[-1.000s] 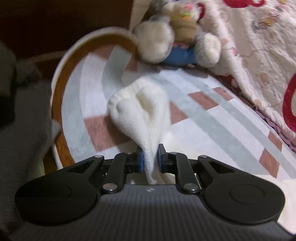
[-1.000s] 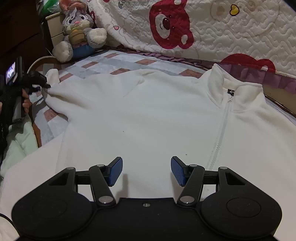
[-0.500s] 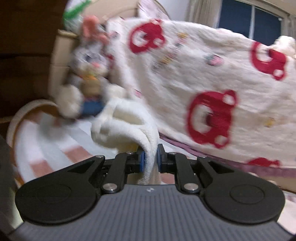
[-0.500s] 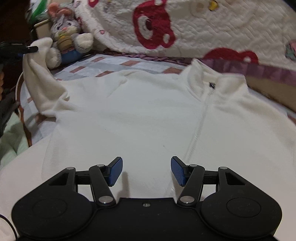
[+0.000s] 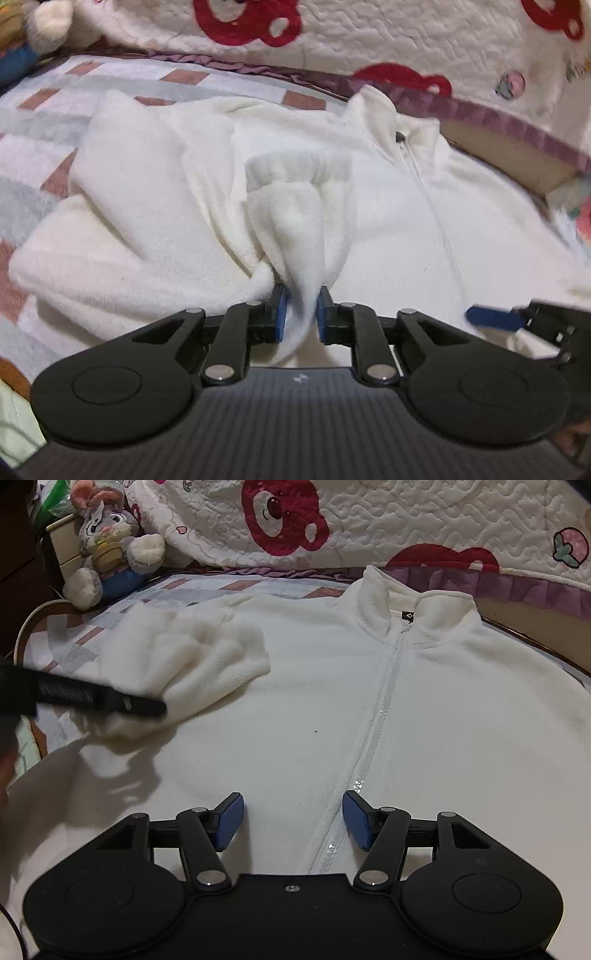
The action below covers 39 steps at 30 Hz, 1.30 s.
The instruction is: Fold clothes
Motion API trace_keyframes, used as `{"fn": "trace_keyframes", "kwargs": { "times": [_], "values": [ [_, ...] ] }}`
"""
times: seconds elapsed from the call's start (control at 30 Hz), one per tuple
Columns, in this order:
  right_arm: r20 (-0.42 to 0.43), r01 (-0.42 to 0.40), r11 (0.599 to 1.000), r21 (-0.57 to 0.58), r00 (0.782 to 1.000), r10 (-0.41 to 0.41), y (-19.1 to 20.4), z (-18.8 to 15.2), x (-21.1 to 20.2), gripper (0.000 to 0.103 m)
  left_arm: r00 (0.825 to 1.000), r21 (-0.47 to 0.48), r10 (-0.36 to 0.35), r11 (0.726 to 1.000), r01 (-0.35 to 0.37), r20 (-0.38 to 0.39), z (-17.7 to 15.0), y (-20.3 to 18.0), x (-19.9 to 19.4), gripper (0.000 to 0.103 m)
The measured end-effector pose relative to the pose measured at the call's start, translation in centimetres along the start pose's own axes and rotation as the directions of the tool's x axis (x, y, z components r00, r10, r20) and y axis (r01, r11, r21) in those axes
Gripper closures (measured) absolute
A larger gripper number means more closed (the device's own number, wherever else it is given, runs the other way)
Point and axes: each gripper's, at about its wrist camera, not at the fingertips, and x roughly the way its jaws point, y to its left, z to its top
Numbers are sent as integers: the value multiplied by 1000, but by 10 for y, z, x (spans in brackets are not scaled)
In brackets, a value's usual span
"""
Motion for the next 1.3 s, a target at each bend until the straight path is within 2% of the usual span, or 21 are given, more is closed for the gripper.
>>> {"fn": "trace_keyframes", "kwargs": {
  "times": [0.07, 0.1, 0.13, 0.17, 0.2, 0.23, 0.33, 0.4, 0.5, 0.57, 0.63, 0.77, 0.87, 0.93, 1.0, 1.03, 1.1, 1.13, 1.2, 1.23, 1.3],
  "values": [
    [-7, 4, 1000, -6, 1000, -4, -2, 0, 0, 38, 998, -2, -27, 1000, 27, -50, 5, 4, -6, 60],
    [-13, 1, 1000, -8, 1000, -1, -3, 1, -1, 38, 997, -37, -64, 997, 63, -51, 11, 11, -20, 47],
    [-23, 0, 1000, -14, 1000, -1, -3, 2, -2, 38, 995, -71, -98, 993, 96, -18, 15, 20, -36, 32],
    [-33, 1, 1000, -21, 999, -1, -3, 3, -3, 38, 992, -101, -127, 987, 129, 25, 17, 30, -52, 24],
    [-39, 5, 1000, -24, 999, -6, -3, 6, -5, 38, 989, -114, -129, 984, 137, 69, 18, 42, -68, 8],
    [-44, 10, 1000, -25, 999, -12, -2, 8, -6, 38, 990, -112, -96, 988, 107, 102, 16, 52, -77, 0],
    [-57, 27, 999, -29, 998, -29, -1, 17, -12, 38, 989, -96, 62, 994, -49, 138, 10, 80, -78, 0],
    [-27, -37, 999, 29, 999, 38, -1, 25, -18, 38, 978, -99, 165, 983, -152, 131, 7, 101, -68, 0],
    [14, -143, 982, 123, 990, 143, 6, 44, -18, 38, 962, -196, 269, 946, -256, 39, 6, 129, -42, 0],
    [27, -191, 969, 156, 982, 189, 16, 55, -10, 38, 965, -229, 261, 941, -248, 29, 6, 138, -37, 1],
    [31, -226, 961, 157, 974, 224, 28, 64, 2, 38, 967, -237, 248, 945, -226, 65, 7, 141, -36, 1],
    [66, -311, 935, 174, 951, 304, 47, 76, 22, 39, 952, -246, 283, 937, -248, 119, 8, 144, -37, 0],
    [61, -319, 931, 179, 948, 313, 58, 84, 32, 45, 945, -246, 304, 932, -267, 124, 10, 149, -37, 2],
    [34, -260, 959, 111, 966, 257, 68, 88, 41, 47, 947, -251, 305, 929, -271, 105, 13, 155, -35, 9],
    [8, -191, 981, 31, 982, 191, 79, 92, 51, 48, 965, -277, 251, 936, -220, 83, 13, 163, -32, 17],
    [-2, -157, 988, -9, 988, 157, 85, 94, 57, 49, 973, -290, 220, 938, -191, 72, 13, 167, -31, 26],
    [-6, -119, 991, -59, 993, 119, 89, 95, 68, 50, 986, -333, 164, 932, -141, 42, 12, 176, -24, 31],
    [-13, -114, 991, -69, 993, 114, 87, 97, 74, 52, 987, -348, 156, 928, -133, 39, 11, 179, -22, 32],
    [-12, -99, 991, -85, 995, 98, 83, 102, 84, 70, 987, -356, 153, 926, -125, 49, 9, 180, -20, 34],
    [-3, -97, 993, -67, 995, 97, 78, 110, 84, 84, 987, -354, 152, 927, -123, 54, 9, 179, -20, 34],
    [30, -95, 995, -22, 995, 96, 69, 127, 76, 90, 988, -378, 137, 920, -100, 72, 9, 181, -22, 34]
  ]
}}
